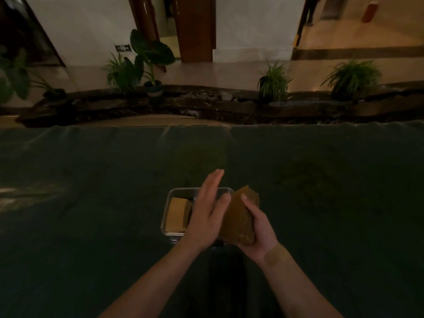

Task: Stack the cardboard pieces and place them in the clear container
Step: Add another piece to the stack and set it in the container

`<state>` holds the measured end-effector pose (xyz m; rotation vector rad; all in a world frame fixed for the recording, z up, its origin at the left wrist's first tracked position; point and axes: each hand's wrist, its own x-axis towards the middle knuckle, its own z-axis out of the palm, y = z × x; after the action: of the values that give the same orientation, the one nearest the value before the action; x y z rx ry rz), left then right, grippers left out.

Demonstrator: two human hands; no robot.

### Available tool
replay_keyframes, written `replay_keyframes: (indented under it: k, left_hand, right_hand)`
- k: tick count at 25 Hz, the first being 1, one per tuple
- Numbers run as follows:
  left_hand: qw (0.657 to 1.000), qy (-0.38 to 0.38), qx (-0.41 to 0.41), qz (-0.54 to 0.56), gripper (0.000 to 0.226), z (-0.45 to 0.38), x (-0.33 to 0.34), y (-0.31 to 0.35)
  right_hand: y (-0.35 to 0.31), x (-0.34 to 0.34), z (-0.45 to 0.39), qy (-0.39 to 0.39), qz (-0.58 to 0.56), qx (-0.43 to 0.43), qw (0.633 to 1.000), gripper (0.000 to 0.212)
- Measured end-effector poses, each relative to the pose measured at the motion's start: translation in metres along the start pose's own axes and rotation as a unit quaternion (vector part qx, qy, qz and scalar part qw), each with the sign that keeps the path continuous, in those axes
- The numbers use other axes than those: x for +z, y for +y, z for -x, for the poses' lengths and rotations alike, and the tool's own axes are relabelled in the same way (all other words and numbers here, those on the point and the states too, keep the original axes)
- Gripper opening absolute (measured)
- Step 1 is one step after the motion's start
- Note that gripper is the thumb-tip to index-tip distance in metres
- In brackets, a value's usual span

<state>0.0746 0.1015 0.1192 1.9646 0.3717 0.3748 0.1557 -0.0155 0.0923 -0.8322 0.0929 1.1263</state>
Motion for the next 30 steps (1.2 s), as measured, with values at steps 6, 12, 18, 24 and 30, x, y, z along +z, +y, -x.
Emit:
replay_keyframes:
  k: [6,12,18,24,30]
  left_hand:
    - [0.984,-0.165,-0.071,-0.011,0.075,-0.006,0.007,-0.003]
    - [0.956,-0.251,0.002,-0.150,0.142,-0.031,-0.038,-0.022]
    - [0.962,-0.219,0.060,-0.151,0.137,-0.035,-0.048,-0.042]
    - [0.952,-0.298,-0.009,-0.075,0.141,-0.044,-0.059,-0.043]
    - [0.953,-0.272,-0.114,0.072,0.066,-0.080,-0.071,-0.025]
  right_hand:
    - [-0.004,0.008,-0.018,0.008,0.021,0.025,0.999,0.053]
    - [-0.006,0.020,-0.030,0.018,0.033,0.037,0.999,0.066]
    - [0.004,0.030,-0.040,0.015,0.074,0.044,0.996,0.068]
    - [0.004,0.027,-0.048,-0.003,0.084,0.055,0.995,0.043]
    - [0.004,0.019,-0.054,-0.023,0.134,0.076,0.988,0.032]
